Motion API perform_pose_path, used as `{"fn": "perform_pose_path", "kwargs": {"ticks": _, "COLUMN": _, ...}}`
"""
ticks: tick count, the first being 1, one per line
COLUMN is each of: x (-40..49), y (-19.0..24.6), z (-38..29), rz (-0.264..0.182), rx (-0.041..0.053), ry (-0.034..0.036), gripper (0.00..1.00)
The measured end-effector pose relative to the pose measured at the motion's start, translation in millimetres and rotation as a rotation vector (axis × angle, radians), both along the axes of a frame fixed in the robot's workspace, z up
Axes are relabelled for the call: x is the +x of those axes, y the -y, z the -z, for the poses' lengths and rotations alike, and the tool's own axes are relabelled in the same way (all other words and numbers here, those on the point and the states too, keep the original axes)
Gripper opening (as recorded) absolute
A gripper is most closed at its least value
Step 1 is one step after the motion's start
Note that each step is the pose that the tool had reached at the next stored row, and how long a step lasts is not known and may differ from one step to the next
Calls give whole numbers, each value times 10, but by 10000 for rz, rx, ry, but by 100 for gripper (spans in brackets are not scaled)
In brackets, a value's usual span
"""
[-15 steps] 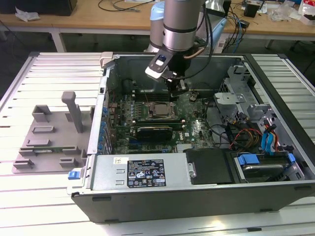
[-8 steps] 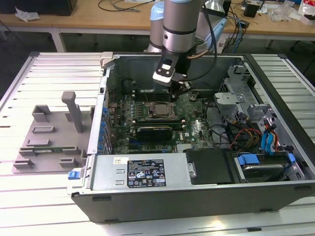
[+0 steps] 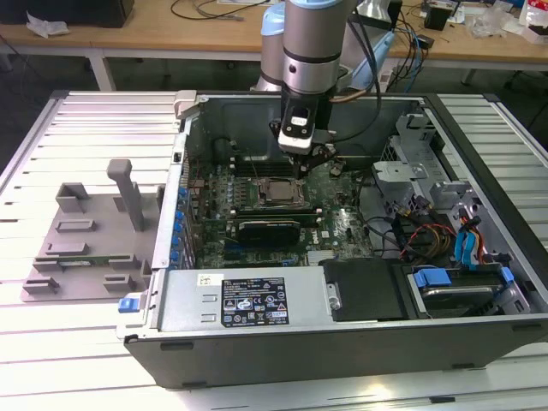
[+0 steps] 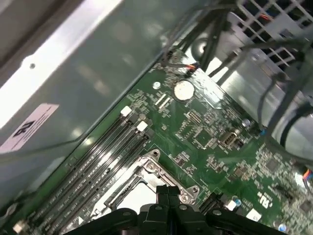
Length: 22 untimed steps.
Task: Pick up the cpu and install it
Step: 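Close the cpu cover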
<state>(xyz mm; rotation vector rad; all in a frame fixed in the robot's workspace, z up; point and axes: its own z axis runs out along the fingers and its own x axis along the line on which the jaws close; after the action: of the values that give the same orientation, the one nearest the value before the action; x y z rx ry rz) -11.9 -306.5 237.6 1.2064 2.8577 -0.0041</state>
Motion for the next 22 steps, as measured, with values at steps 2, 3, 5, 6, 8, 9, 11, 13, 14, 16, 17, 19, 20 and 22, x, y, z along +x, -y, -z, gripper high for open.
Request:
{"fn": "perform_pose_path", "kwargs": {"ticks": 2, "x": 0, "y": 0, "z": 2, "rz": -355, "rx": -8, "ry": -1, "gripper": 11}}
{"fn": "perform_pose_path", "kwargs": {"ticks": 3, "x": 0, "y": 0, "z": 5, "rz": -746, "rx": -15, "ry": -1, "gripper": 11}}
{"fn": "perform_pose_path", "kwargs": {"ticks": 5, "x": 0, "y": 0, "z": 8, "rz": -1363, "rx": -29, "ry": 0, "gripper": 11}}
{"fn": "perform_pose_path", "kwargs": {"ticks": 6, "x": 0, "y": 0, "z": 10, "rz": -1727, "rx": -37, "ry": -1, "gripper": 11}}
{"fn": "perform_pose_path", "kwargs": {"ticks": 8, "x": 0, "y": 0, "z": 15, "rz": -2589, "rx": -55, "ry": -1, "gripper": 11}}
{"fn": "perform_pose_path", "kwargs": {"ticks": 9, "x": -2, "y": -1, "z": 18, "rz": -2922, "rx": -84, "ry": 0, "gripper": 11}}
{"fn": "perform_pose_path", "kwargs": {"ticks": 11, "x": -4, "y": 0, "z": 18, "rz": -3482, "rx": -169, "ry": -13, "gripper": 11}}
{"fn": "perform_pose_path", "kwargs": {"ticks": 13, "x": -4, "y": 0, "z": 20, "rz": -3915, "rx": -195, "ry": -15, "gripper": 11}}
{"fn": "perform_pose_path", "kwargs": {"ticks": 14, "x": -4, "y": 0, "z": 22, "rz": -4143, "rx": -206, "ry": -15, "gripper": 11}}
{"fn": "perform_pose_path", "kwargs": {"ticks": 16, "x": -10, "y": 0, "z": 26, "rz": -4670, "rx": -253, "ry": -19, "gripper": 11}}
{"fn": "perform_pose_path", "kwargs": {"ticks": 17, "x": -18, "y": 0, "z": 26, "rz": -4764, "rx": -268, "ry": -22, "gripper": 11}}
{"fn": "perform_pose_path", "kwargs": {"ticks": 19, "x": -42, "y": 0, "z": 28, "rz": -4821, "rx": -268, "ry": -21, "gripper": 11}}
{"fn": "perform_pose_path", "kwargs": {"ticks": 20, "x": -71, "y": -1, "z": 32, "rz": -4917, "rx": -267, "ry": -17, "gripper": 11}}
{"fn": "perform_pose_path", "kwargs": {"ticks": 22, "x": -80, "y": 0, "z": 34, "rz": -5181, "rx": -269, "ry": -15, "gripper": 11}}
